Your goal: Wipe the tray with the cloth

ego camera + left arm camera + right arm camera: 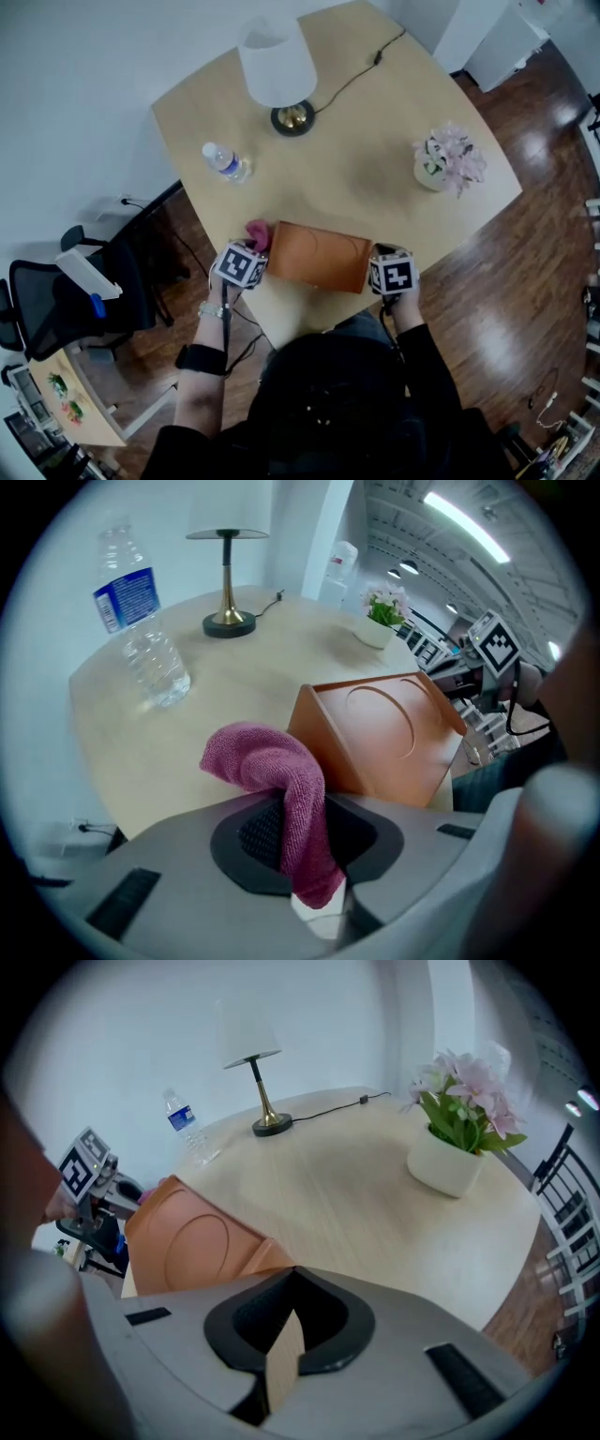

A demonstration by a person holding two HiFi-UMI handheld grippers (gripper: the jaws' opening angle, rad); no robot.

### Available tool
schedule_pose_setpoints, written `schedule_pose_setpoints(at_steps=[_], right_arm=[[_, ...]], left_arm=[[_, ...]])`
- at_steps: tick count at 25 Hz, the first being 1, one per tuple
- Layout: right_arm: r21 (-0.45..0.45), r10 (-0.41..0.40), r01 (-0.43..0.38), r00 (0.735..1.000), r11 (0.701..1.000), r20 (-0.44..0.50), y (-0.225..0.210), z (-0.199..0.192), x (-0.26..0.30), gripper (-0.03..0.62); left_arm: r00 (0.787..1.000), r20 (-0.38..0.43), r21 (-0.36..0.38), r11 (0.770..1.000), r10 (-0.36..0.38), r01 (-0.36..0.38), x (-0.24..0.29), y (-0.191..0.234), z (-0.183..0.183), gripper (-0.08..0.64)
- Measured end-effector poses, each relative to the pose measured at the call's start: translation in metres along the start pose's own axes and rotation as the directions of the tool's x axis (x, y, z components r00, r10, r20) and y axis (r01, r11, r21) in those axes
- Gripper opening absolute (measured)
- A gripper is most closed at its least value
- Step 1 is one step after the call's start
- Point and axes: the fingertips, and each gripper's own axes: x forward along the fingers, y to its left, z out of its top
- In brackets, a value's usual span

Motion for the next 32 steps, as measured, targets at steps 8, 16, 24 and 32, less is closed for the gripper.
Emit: schedule_pose_setpoints(at_steps=[8,16,24,32], right_arm=[[-0.058,0.060,-0.054,0.994,0.997,0.095,0.001,0.074,0.018,0.003],[-0.075,0.208,-0.199,0.969,0.977,0.136,0.037,0.107,0.027,0.008],[-0.147,0.233,-0.208,0.957,0.967,0.174,0.027,0.101,0.001,0.008],[-0.212,0.226,-0.175,0.943,0.961,0.246,0.013,0.082,-0.057,0.008]], left_arm=[[0.996,0.069,-0.232,0.972,0.061,-0.043,-0.007,-0.030,-0.037,0.087],[0.987,0.117,-0.407,0.912,0.108,-0.052,-0.004,-0.066,-0.055,0.087],[0.972,0.163,-0.455,0.887,0.172,-0.081,-0.015,-0.071,-0.061,0.087],[0.931,0.286,-0.431,0.898,0.229,-0.088,-0.089,-0.093,-0.046,0.087]])
